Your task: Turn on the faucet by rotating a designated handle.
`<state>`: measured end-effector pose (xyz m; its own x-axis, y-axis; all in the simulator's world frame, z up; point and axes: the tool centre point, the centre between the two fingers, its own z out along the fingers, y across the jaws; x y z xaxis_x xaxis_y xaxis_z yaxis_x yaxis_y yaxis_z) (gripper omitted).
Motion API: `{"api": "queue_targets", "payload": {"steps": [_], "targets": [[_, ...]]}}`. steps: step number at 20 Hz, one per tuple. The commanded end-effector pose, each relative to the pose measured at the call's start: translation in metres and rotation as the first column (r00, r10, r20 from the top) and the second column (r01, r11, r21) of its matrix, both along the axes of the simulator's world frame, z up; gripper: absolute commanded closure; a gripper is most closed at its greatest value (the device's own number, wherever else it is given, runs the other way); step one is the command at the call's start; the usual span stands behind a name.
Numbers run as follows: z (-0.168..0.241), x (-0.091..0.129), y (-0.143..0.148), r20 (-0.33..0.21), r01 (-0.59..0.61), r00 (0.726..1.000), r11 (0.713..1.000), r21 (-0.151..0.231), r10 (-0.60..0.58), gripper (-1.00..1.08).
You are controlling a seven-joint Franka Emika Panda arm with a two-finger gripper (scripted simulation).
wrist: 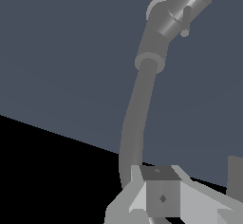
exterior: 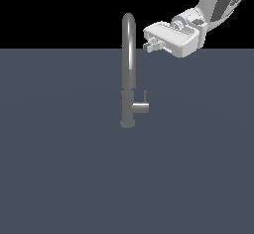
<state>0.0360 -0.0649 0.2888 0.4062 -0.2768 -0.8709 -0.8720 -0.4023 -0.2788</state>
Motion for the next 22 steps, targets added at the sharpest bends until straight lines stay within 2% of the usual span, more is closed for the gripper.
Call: {"api": "queue_targets", "payload": {"steps": [1,6,11,17,22], "targets": [[-0.020,0.008,-0.003,-0.052,0.052,0.997,0.997,0.052,-0.049,1.08],[-0.065,0.021,-0.007,-0.169,0.167,0.975,0.975,0.147,-0.142,1.08],[-0.105,0.028,-0.007,-0.274,0.272,0.939,0.938,0.216,-0.209,1.08],[-0.139,0.031,-0.003,-0.363,0.361,0.896,0.895,0.262,-0.255,1.08],[-0.152,0.032,-0.001,-0.397,0.395,0.877,0.876,0.277,-0.270,1.08]]}}
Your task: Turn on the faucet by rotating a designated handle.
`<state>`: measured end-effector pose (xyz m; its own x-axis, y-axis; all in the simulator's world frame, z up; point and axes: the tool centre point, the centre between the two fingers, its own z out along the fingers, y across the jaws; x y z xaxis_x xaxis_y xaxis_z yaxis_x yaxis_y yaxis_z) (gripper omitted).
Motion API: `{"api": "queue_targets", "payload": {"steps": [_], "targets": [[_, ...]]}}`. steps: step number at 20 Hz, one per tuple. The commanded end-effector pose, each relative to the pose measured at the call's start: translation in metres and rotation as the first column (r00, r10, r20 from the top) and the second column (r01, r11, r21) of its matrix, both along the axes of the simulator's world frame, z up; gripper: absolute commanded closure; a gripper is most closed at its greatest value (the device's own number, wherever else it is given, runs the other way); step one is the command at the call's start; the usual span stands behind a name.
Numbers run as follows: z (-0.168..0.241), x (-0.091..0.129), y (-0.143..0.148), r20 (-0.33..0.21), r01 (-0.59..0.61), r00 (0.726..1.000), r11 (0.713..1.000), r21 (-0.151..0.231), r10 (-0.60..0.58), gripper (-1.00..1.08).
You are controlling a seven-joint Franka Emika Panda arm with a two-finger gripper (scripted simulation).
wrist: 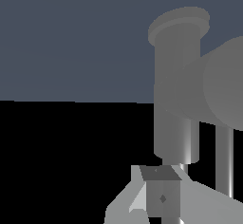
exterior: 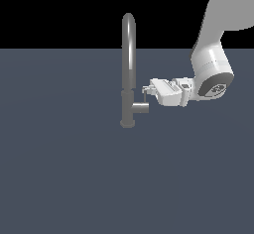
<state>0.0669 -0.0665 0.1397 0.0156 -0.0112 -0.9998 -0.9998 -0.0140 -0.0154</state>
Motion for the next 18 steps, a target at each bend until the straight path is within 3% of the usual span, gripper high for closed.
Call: {"api": "queue_targets", "payload": {"steps": [1,6,18], "targets": [[-0.003,0.001,0.001,-0.008,0.010,1.000,1.000,0.009,-0.010,1.08],[-0.004,0.000,0.001,-0.009,0.010,1.000,1.000,0.010,-0.010,1.08],[0.007,-0.027,0.002,-0.009,0.011,1.000,1.000,0.011,-0.011,1.08]]}}
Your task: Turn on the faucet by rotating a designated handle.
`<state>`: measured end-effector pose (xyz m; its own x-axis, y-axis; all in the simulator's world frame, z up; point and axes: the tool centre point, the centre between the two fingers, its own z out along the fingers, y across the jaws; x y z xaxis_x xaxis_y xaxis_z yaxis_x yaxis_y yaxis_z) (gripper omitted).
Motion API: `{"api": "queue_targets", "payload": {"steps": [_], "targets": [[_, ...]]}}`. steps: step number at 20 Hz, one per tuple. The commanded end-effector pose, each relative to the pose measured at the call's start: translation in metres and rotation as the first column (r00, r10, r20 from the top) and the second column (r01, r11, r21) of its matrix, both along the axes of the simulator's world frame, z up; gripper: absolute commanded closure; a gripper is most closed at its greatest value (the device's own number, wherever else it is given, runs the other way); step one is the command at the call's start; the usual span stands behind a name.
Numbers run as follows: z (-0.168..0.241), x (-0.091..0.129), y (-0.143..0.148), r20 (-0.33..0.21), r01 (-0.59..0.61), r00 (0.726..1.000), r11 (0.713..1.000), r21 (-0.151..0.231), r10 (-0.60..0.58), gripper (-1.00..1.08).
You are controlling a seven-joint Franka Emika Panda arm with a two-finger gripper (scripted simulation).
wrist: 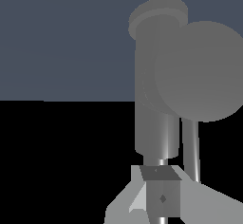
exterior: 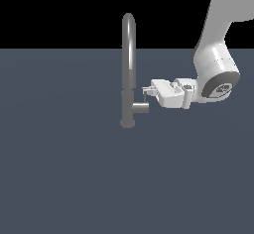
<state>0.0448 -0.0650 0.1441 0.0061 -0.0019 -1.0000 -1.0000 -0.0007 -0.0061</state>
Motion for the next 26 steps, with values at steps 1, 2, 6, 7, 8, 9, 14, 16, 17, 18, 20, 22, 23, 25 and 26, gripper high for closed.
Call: {"api": "queue_targets", "payload": {"steps": [1,2,6,7,8,9,14,16,17,18,20,22,23,25,26], "targets": [[0.003,-0.004,0.000,0.001,-0.002,1.000,1.000,0.002,0.002,1.08],[0.000,-0.001,0.000,0.000,0.001,1.000,1.000,0.000,-0.001,1.08],[0.000,-0.013,0.000,0.000,0.000,1.000,1.000,0.000,0.000,1.08],[0.000,-0.015,0.000,0.000,0.000,1.000,1.000,0.000,0.000,1.08],[0.000,-0.018,0.000,0.000,0.000,1.000,1.000,0.001,0.000,1.08],[0.000,-0.021,0.000,0.000,0.000,1.000,1.000,0.001,0.000,1.08],[0.001,-0.036,0.000,0.000,-0.001,1.000,1.000,0.002,0.001,1.08],[0.004,-0.029,0.000,0.012,0.003,1.000,1.000,-0.003,-0.002,1.08],[0.002,-0.033,0.000,0.011,0.002,1.000,1.000,-0.002,-0.002,1.08],[0.000,-0.037,0.000,0.010,0.002,1.000,1.000,-0.002,-0.002,1.08],[-0.005,-0.044,0.000,0.007,0.001,1.000,1.000,-0.001,-0.001,1.08],[-0.010,-0.052,0.000,0.005,0.000,1.000,1.000,0.000,0.000,1.08],[-0.012,-0.056,0.000,0.003,-0.001,1.000,1.000,0.001,0.001,1.08],[-0.017,-0.064,0.000,0.001,-0.002,1.000,1.000,0.002,0.002,1.08],[-0.017,-0.064,0.000,0.001,-0.002,1.000,1.000,0.002,0.002,1.08]]}}
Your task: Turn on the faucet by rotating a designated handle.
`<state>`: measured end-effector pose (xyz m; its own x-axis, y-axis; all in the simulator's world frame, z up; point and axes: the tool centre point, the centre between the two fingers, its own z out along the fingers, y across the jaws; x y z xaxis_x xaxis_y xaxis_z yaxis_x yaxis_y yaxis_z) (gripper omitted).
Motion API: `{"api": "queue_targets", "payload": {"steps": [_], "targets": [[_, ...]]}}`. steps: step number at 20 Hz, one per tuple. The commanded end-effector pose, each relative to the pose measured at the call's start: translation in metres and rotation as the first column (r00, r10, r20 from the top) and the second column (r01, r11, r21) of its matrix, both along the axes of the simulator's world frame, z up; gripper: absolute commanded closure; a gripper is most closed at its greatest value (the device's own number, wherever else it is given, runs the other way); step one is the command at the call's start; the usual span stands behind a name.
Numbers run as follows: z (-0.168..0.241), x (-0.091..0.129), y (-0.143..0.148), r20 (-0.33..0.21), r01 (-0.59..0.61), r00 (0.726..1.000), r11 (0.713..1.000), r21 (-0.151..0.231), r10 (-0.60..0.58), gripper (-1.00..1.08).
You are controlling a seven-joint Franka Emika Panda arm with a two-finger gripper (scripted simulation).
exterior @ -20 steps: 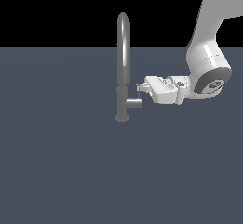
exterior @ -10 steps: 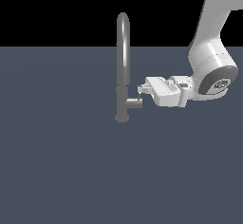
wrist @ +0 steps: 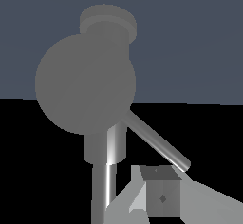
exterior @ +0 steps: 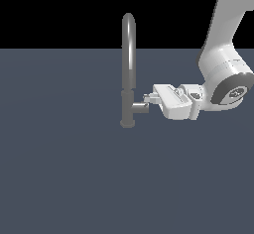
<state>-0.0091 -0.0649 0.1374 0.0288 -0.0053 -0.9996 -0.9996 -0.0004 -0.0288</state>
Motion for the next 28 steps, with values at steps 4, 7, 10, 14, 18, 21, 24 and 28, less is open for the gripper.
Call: {"api": "queue_targets", "payload": {"steps": [4,7,10,14,18,21,24,28], "targets": [[-0.019,-0.012,0.000,-0.011,-0.001,1.000,1.000,0.003,0.001,1.08],[-0.038,-0.025,0.000,-0.021,-0.002,1.000,1.000,0.005,0.002,1.08],[-0.024,-0.015,0.000,0.007,-0.005,1.000,1.000,0.004,0.005,1.08],[-0.050,-0.020,0.000,-0.009,-0.004,1.000,1.000,0.005,0.004,1.08],[-0.069,-0.024,0.000,-0.020,-0.003,1.000,1.000,0.005,0.003,1.08],[-0.055,-0.013,0.000,0.009,-0.007,1.000,1.000,0.007,0.007,1.08],[-0.068,-0.012,0.000,-0.001,-0.006,1.000,1.000,0.007,0.006,1.08],[-0.086,-0.010,0.000,-0.013,-0.004,1.000,1.000,0.006,0.004,1.08]]}}
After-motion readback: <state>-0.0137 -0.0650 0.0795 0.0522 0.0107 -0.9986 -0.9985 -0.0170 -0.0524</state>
